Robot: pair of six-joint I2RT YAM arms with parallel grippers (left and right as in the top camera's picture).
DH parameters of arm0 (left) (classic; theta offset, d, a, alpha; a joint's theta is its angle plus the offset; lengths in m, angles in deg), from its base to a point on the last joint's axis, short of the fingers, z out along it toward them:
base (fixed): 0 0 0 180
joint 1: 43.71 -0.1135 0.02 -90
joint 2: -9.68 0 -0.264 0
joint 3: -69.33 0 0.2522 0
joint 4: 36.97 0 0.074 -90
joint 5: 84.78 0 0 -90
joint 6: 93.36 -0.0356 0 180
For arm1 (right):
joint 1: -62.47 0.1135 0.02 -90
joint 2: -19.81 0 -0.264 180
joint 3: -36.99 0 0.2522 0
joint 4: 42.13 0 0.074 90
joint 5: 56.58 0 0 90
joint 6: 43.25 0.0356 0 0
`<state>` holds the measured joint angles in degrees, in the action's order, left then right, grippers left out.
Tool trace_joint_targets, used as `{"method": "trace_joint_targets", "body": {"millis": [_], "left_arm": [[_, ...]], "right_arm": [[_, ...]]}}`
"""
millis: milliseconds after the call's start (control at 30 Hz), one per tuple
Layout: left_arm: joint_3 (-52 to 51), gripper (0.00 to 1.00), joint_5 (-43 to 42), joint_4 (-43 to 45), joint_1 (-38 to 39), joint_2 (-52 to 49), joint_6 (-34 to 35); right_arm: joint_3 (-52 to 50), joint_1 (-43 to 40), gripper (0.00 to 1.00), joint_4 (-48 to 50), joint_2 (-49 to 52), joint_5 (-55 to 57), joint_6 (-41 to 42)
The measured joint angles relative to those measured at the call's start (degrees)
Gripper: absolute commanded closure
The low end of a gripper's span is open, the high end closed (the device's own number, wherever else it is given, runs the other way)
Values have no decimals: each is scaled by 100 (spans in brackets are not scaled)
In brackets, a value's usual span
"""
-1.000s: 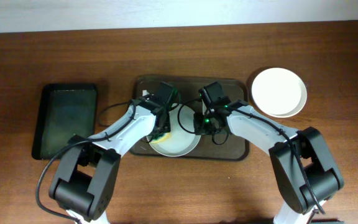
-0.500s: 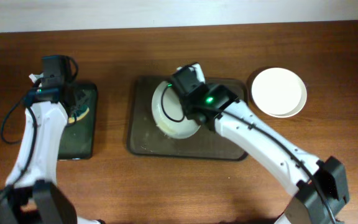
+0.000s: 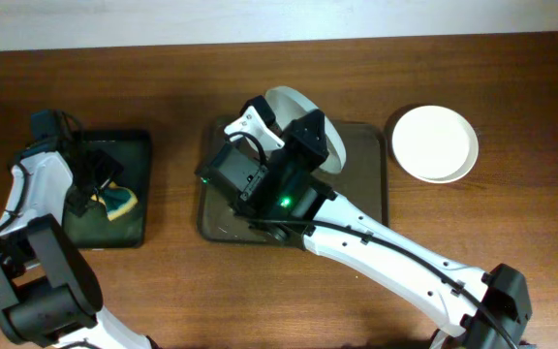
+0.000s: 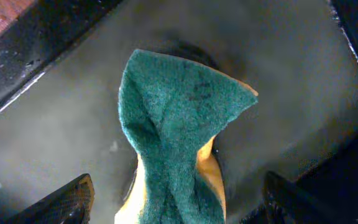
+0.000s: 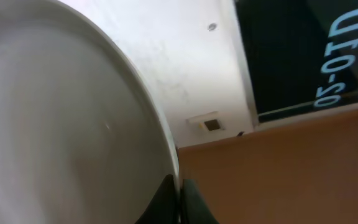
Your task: Clean dirty plates on tray and stack at the side
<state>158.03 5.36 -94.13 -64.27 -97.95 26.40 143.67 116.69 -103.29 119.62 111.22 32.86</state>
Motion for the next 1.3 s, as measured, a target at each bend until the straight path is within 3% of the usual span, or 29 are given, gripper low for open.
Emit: {"method": "trace_joint_targets", "body": {"millis": [67,133,233,333,367,433,500,567,667,733,800,900,933,967,1100,1200,1300], "left_arm": [[-2,2,-92,-70,-7,243,-22],[-4,1,-131,-179,-7,758,-46],[-2,1,-170,-227,-4,1311,-42],[-4,1,-173,-229,-4,1346,-42],[-4,1,-173,-225,-7,1346,-42],[-4,1,-186,-234,-4,1346,-44],[-4,0,-192,-236,-7,1346,-42],[-4,1,-192,-236,-7,1346,-44],[-4,1,-192,-240,-7,1346,-44],[-4,1,-190,-243,-7,1346,-42],[-4,1,-190,-238,-7,1346,-42],[-4,1,-192,-240,-7,1346,-42],[-4,1,-190,-240,-7,1346,-42],[-4,1,-190,-243,-7,1346,-44],[-4,1,-190,-243,-7,1346,-42],[-4,1,-192,-249,-7,1346,-42],[-4,1,-190,-245,-7,1346,-42]], "right_arm": [[4,0,96,254,0,264,-236],[9,4,96,267,0,358,-155],[-15,-2,96,-719,4,-1259,70],[-24,-153,96,-791,42,-1239,1281],[-24,-730,96,-774,-81,-1934,2026],[-20,-1812,96,-787,-337,-3241,2562],[17,-4044,96,-896,-501,-5403,2962],[-52,-5576,96,-1008,-466,-6664,3093],[-437,-6992,96,-800,-131,-7458,3274],[-774,-7493,87,-400,345,-7796,3344],[-885,-7589,55,-120,640,-7965,3359],[-885,-7532,40,118,745,-8120,3351],[-885,-7479,31,101,745,-8155,3316],[-885,-7436,2,9,745,-8177,3318],[-903,-7355,1,-918,26,-8203,3296],[-1128,-7149,2,-1519,-1578,-8194,3292],[-2376,-6249,2,-1565,-3292,-8244,3294]]}}
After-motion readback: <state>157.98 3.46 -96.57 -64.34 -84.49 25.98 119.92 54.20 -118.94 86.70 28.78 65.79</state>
